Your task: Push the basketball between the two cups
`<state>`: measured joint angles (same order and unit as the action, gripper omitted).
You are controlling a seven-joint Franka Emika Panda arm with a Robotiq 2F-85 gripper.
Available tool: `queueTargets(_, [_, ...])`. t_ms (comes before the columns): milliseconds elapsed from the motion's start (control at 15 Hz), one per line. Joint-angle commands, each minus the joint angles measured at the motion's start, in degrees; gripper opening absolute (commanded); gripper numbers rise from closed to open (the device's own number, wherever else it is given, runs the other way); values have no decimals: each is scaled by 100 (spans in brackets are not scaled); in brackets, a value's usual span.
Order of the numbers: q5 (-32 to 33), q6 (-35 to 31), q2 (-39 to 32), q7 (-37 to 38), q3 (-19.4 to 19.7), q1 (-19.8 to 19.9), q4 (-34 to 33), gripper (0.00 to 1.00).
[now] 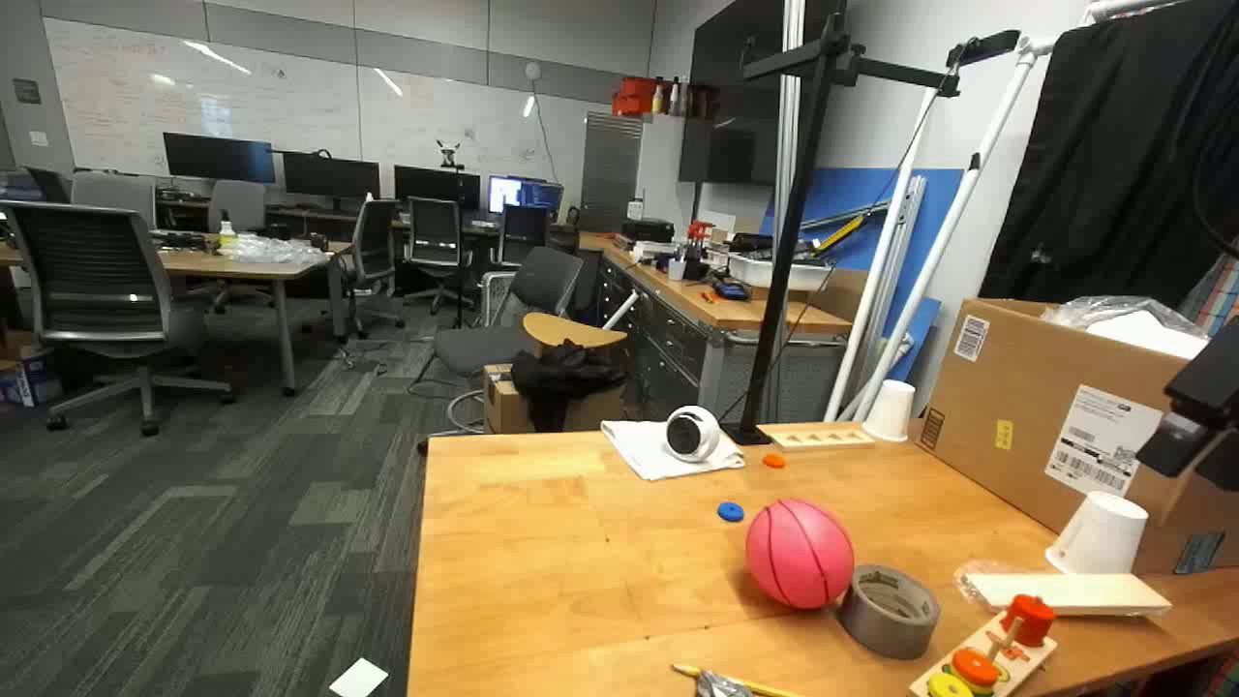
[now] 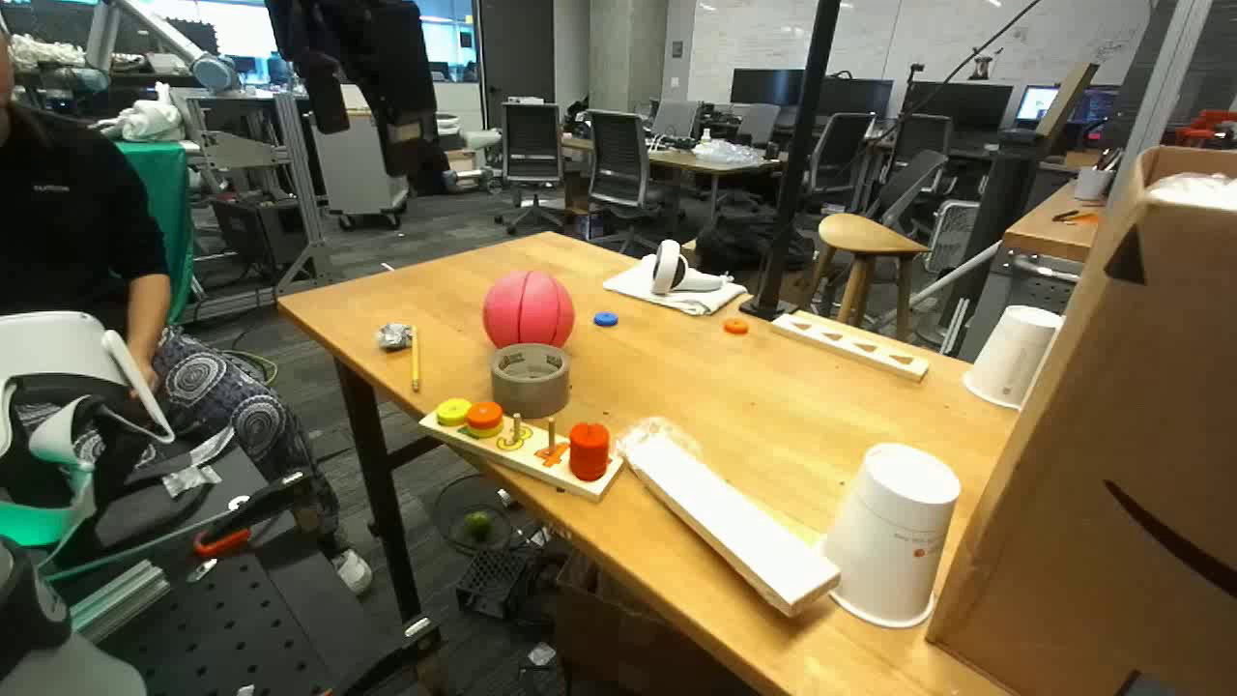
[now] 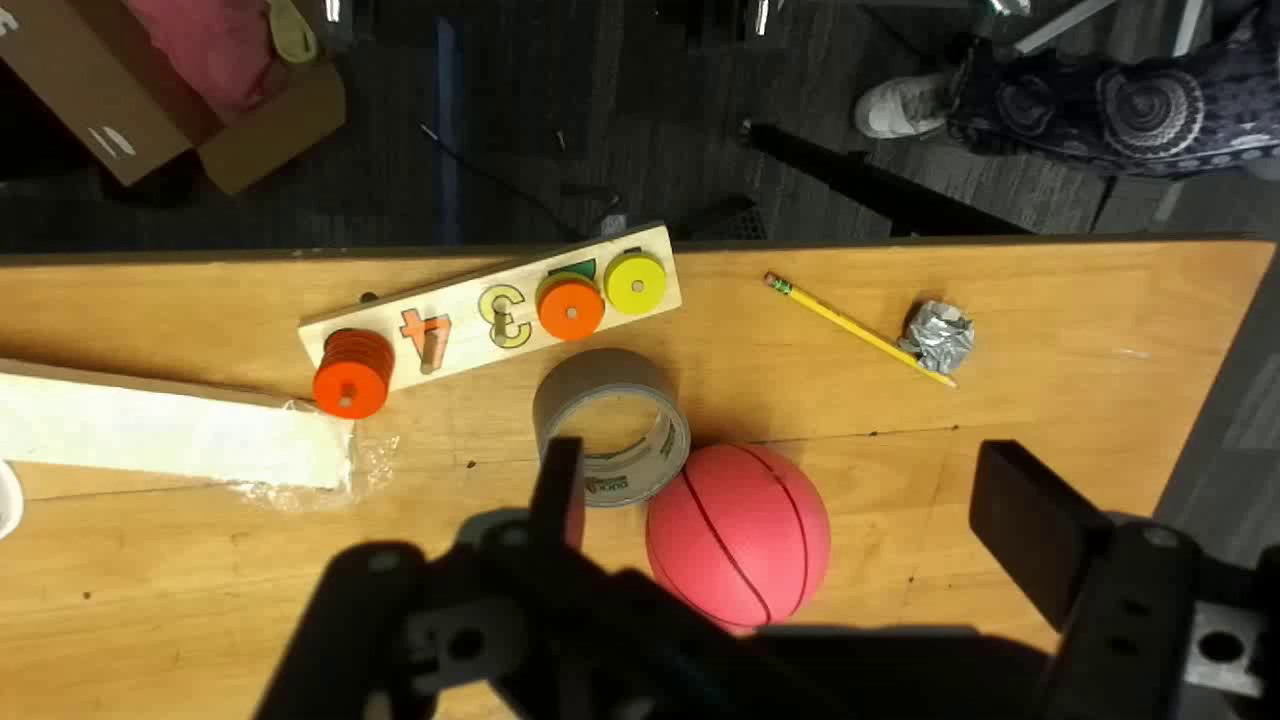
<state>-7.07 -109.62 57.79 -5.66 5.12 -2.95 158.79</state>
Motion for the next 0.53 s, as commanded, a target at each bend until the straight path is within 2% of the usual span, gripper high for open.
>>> queueTargets(0, [-36, 19, -9, -35, -36, 48, -15, 100])
queueTargets(267, [-36, 19, -7, -35, -36, 48, -16, 100])
queueTargets(467, [-248, -247, -156, -24, -243, -245, -24, 100])
